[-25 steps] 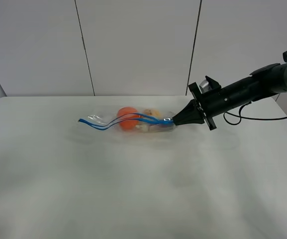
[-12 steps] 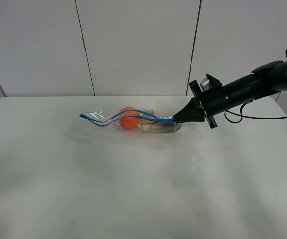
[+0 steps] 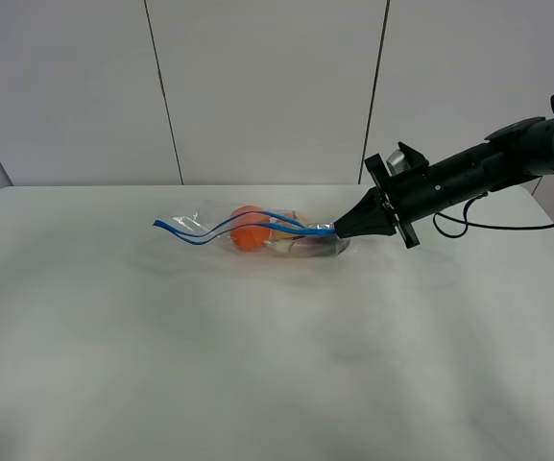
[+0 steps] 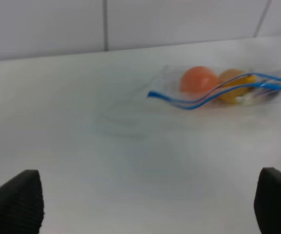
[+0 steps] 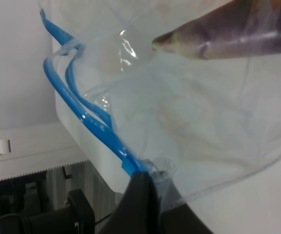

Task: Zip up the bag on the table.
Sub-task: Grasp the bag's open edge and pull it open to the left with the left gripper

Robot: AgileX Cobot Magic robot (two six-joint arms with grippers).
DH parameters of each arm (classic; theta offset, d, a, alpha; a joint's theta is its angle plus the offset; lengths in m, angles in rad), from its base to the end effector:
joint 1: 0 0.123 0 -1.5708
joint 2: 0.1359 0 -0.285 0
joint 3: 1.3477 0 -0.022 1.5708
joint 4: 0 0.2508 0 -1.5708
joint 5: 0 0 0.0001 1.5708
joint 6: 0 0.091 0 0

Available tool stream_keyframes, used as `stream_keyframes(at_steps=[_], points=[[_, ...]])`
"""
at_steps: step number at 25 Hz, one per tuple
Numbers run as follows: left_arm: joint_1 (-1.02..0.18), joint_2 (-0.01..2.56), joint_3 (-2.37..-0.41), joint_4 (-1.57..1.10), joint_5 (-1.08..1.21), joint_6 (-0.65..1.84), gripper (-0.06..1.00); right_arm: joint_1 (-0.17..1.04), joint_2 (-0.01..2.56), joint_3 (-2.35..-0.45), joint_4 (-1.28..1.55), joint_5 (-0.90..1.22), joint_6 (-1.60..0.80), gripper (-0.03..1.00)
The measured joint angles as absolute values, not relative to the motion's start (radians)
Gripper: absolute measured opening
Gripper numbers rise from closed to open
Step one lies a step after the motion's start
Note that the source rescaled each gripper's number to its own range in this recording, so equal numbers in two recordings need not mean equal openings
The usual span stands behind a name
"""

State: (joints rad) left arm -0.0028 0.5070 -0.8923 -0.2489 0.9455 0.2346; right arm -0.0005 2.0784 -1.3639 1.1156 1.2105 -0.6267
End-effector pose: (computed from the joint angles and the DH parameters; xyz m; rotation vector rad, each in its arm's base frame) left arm 0.0651 -0.0184 0.3881 0.2170 2.0105 -0.1507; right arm 0.3909 0.0763 0.1725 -0.0624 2.6940 1.4685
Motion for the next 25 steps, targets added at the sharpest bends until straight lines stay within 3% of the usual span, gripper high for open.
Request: stream_keyframes(at_steps=[6,13,20,25], points=[[-0.003,0.911,-1.020,-0.527,0.789,0.542,1.00,-0.001,2.078,-1.364,1.116,1.210,-0.624,0.00],[-0.011,1.218,-1.090,-0.919,0.763,0.940,1.00,-0.001,2.078,-1.364,1.116,1.210,-0.624,0.00],[-0.252,1.359,-1.090,-0.993,0.665,1.204,1.00,-0.001,2.078,-1.364,1.116,1.210,-0.620,0.00],[-0.345,1.452,-1.091,-0.995,0.568,1.537,1.00,-0.001,2.078,-1.364,1.116,1.210,-0.618,0.00]])
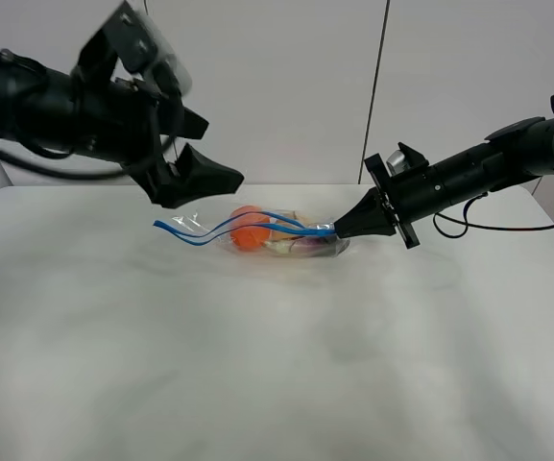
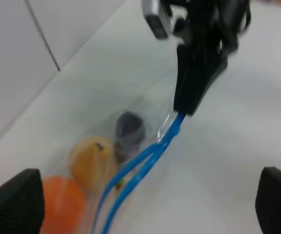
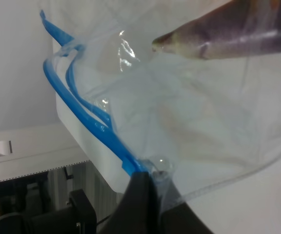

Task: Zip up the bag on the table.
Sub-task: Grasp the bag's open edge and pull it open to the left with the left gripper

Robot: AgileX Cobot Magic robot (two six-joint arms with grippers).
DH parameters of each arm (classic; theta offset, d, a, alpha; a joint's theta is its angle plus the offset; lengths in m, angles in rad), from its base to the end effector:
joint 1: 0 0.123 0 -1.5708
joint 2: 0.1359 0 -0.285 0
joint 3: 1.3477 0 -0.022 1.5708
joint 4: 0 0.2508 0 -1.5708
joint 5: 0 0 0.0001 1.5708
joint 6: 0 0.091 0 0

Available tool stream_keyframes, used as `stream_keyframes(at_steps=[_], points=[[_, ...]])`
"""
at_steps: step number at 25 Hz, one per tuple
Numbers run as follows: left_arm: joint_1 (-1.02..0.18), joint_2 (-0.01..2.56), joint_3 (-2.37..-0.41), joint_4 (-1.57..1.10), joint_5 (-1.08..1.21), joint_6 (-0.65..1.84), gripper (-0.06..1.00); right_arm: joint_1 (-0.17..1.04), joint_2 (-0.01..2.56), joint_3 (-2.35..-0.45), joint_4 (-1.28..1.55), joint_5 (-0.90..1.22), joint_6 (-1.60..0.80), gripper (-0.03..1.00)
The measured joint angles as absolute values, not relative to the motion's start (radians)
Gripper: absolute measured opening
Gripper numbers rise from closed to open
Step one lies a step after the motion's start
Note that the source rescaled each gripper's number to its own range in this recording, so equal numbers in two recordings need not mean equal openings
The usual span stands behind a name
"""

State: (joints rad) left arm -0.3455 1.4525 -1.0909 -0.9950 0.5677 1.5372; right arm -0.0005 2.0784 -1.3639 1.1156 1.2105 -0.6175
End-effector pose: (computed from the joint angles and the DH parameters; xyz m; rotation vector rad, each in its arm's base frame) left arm 0.2862 -0.1467 0.3147 1.2138 1.7449 -0.3458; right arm 0.3909 0.0763 0.1725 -0.0500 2.6979 1.4710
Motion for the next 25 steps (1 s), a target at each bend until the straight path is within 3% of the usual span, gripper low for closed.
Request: stream_keyframes(at_steps=[5,14,25], points=[[-0.459,1.527,-1.089,-0.997,0.488,1.801,1.00,-0.001,2.078,-1.364,1.116,1.210,-0.616,0.00],[-0.704,1.604,-0.983,-1.024,-0.056,1.830,1.00,-0.001,2.078,-1.364,1.116,1.210,-0.616,0.00],[-0.830,1.785,-0.975,-1.028,-0.269,1.809,1.00,-0.001,2.078,-1.364,1.118,1.210,-0.598,0.00]])
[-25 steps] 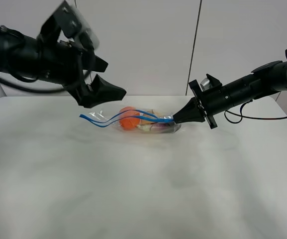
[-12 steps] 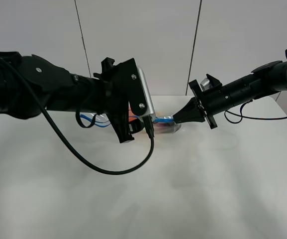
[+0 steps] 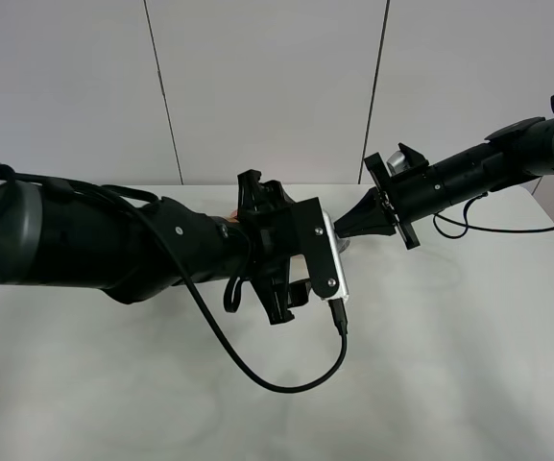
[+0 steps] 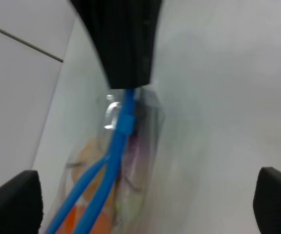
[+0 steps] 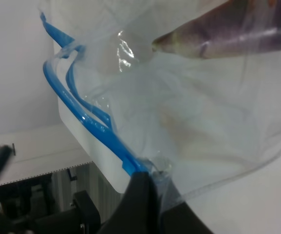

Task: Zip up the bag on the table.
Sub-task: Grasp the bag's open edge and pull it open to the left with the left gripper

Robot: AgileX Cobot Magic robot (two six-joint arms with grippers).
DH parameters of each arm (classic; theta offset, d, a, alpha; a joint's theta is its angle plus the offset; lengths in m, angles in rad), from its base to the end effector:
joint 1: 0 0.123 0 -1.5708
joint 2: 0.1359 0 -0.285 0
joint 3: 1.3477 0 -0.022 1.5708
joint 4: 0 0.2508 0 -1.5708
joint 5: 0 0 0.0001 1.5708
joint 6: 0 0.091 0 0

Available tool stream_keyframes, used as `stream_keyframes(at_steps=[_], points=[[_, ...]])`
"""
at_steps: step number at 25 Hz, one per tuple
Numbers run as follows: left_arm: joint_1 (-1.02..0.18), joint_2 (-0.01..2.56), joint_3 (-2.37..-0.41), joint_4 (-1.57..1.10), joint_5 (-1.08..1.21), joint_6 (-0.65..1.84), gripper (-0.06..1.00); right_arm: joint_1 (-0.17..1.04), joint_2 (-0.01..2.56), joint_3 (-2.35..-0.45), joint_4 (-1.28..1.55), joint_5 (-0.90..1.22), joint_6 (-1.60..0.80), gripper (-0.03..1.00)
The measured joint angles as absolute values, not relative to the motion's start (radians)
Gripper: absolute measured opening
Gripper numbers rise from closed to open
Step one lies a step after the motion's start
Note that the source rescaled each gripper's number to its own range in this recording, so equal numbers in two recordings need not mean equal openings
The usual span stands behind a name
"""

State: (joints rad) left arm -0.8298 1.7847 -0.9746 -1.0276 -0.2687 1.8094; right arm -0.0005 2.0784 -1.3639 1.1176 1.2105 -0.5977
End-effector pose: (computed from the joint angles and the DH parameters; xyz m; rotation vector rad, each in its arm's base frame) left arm 0.2679 -0.2623 0.1926 1.4643 1.5658 0.2280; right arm 0.3910 0.0764 0.1726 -0.0217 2.7045 1.4781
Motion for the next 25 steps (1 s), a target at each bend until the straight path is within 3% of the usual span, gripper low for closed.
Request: stream_keyframes(at_steps=[10,17,25], points=[[-0.880,1.859,-1.051,-0.847,-0.416,1.609,0.99,-0.001,2.078,-1.364,1.149,1.210,-0.593,0.00],[-0.880,1.860,-1.054,-0.634,-0.446,1.409,0.78,-0.001,2.078,-1.364,1.171,1.210,-0.593,0.00],[-0.865,1.991,-1.056,-0.539,-0.611,1.373,0.75,-0.001,2.078,-1.364,1.175,1.210,-0.588,0.00]])
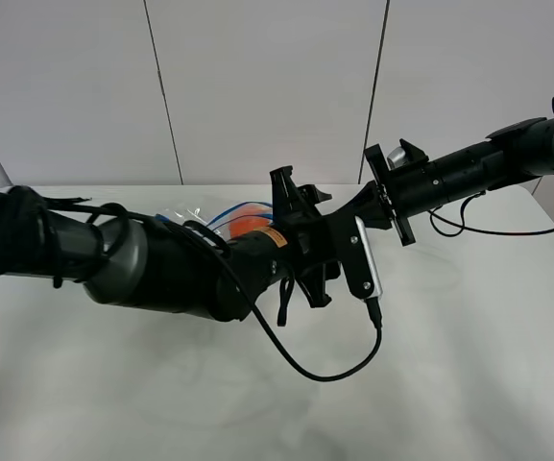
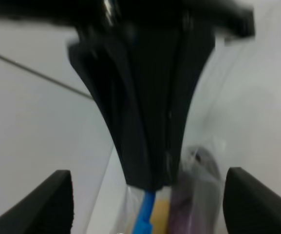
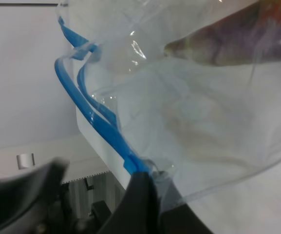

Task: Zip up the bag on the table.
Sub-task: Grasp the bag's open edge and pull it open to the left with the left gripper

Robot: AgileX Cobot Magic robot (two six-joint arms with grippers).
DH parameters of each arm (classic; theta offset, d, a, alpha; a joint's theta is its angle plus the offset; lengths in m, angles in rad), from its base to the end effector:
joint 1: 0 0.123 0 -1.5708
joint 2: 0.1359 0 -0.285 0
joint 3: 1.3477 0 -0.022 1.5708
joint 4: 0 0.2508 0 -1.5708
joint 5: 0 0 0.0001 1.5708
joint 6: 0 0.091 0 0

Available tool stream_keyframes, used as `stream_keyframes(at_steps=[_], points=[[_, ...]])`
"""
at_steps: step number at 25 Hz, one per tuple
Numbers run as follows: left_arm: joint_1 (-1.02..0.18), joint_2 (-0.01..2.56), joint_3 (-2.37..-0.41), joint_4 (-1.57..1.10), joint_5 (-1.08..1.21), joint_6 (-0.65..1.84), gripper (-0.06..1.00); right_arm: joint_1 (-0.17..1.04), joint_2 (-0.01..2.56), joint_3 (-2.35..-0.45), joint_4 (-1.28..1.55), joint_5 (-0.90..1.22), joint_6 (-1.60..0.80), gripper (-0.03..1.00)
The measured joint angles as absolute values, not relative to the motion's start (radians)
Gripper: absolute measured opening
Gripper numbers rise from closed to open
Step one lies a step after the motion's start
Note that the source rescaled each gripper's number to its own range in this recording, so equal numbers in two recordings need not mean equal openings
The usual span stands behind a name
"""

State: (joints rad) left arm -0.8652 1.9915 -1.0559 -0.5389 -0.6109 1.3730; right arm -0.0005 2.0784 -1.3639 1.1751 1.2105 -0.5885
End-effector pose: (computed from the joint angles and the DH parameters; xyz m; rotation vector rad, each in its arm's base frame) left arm 0.2900 -0.2992 0.1650 1.3216 1.3315 0.3163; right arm 0.3936 0.0784 0.1762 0.0382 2.6594 1.5338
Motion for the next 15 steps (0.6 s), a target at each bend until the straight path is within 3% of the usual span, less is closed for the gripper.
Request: stream_keyframes(at_steps=[11,15], points=[[-0.865,2.023,-1.056,-0.493,-0.725,1.367,0.67,-0.001,2.078,-1.364,1.178,1.210,-0.582,0.00],[-0.857,2.024,-1.056,-0.506,-0.716,1.366,0.47,-0.001,2.078,-1.364,1.192,1.207,-0.582,0.00]])
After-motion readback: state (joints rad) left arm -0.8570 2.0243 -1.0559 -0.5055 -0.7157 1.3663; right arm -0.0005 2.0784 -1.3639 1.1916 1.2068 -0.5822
